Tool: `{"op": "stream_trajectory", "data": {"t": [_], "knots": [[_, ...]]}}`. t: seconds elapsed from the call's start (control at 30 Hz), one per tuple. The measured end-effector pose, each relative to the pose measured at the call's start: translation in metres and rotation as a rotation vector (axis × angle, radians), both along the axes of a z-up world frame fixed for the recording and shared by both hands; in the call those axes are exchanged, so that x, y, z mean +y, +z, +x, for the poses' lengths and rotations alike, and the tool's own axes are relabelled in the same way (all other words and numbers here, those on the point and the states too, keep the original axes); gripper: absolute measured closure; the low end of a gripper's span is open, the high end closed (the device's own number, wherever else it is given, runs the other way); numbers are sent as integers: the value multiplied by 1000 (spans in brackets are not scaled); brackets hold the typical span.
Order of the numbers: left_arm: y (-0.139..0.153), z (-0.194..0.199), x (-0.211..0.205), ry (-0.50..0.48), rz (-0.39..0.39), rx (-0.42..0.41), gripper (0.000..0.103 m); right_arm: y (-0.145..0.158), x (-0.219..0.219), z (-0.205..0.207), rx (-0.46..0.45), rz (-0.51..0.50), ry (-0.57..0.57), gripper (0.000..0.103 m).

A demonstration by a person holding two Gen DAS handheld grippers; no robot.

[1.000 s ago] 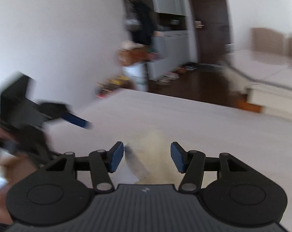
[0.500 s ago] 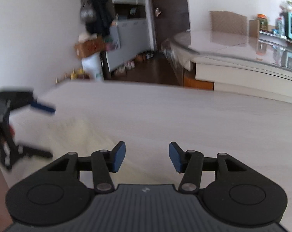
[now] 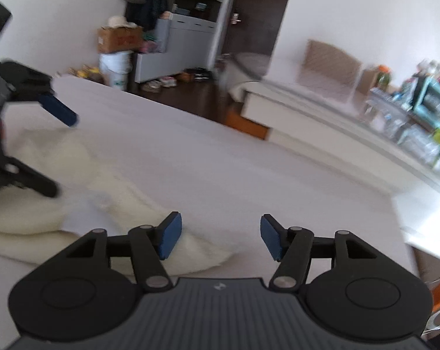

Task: Fold towel
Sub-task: 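Lift the towel with the right gripper and shake it open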

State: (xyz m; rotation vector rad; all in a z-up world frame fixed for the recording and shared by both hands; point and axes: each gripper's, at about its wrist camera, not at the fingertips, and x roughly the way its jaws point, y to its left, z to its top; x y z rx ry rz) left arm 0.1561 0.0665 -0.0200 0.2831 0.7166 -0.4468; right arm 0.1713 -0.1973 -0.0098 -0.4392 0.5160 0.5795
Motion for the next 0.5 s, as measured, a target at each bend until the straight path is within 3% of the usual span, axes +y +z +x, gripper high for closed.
{"op": "stream_trajectory", "data": {"t": [0.07,0.1,0.13,0.37,0.43,0.5], "knots": [[4,-4,-1,-55,-40,21,0,0,-6,4,-16,-26,-60,44],[4,-6,-1,-76,-54,36,0,2,-5,7,-12,-21,-78,52],[5,-9,-2,-114,-73,60,0,5,-5,6,2,11,-72,53],[2,-31,-4,-163,-32,77,0,19,-5,-18,182,272,28,47],[4,-39,-2,-172,-29,68,0,19,-10,-25,274,375,61,45],[5,-46,1,-175,-11,59,0,17,-10,-30,317,412,82,44]]}}
